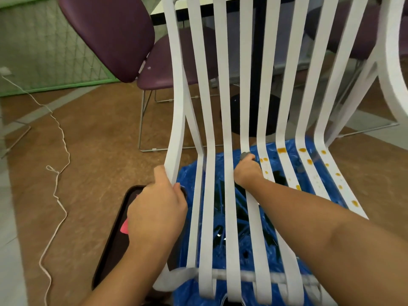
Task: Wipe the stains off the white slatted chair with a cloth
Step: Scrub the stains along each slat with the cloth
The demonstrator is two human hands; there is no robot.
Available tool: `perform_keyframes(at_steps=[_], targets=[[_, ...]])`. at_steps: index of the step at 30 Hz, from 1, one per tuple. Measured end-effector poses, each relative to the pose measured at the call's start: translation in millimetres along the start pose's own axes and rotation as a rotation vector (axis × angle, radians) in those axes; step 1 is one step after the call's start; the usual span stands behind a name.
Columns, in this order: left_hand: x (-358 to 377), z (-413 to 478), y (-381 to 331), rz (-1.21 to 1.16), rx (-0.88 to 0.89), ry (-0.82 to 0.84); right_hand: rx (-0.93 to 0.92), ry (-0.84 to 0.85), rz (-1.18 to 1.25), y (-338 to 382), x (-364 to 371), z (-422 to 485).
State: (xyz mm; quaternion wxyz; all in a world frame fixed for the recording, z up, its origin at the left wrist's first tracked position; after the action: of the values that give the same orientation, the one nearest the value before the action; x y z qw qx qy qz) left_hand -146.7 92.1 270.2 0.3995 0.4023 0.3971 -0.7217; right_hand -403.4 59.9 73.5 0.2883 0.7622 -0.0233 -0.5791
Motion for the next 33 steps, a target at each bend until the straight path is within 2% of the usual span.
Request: perform_keyframes(at_steps=[5,15,20,27,31,33], targets=[[-0.7,1.6,2.5,-0.057,-0.046,0.028,-0.129,-0.002,-0.111,10.3,3.0,22.3],[-1.5,5.2,-0.5,-0.057,-0.1,0.071,-0.102,-0.037,-0.117,19.7,-2.6,33.0],[-1.1,6.8,3.4,-0.149,-0.129,0.089,-0.099,-0.053,-0.072,22.7,-8.5,28.1],[7.3,12.0,11.9,-0.278,-0.182,0.099,-0.093,-0.037,-0.152,12.9,-8.1,4.9],[9.1,13.9,11.4,-0.253,-0.166,0.11,-0.052,-0.074,0.024,-1.4,-10.1,-16.9],[10.4,15.6,11.5,-0.267,-0.17,0.129,-0.091,-0.083,0.05,-9.1,-11.8,-30.9]])
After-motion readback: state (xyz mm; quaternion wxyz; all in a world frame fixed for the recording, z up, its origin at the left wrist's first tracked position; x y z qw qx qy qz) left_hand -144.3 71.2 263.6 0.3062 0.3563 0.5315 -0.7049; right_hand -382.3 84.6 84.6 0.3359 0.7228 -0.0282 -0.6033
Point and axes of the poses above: each hand's wrist, its own z-axis towards the middle knuckle, its own x-axis out of the palm, y = z × x, the point moved 1 cm from there along z, towards the middle knuckle, and after that the axes turned 15 degrees about -y, right-handed, at the moved point
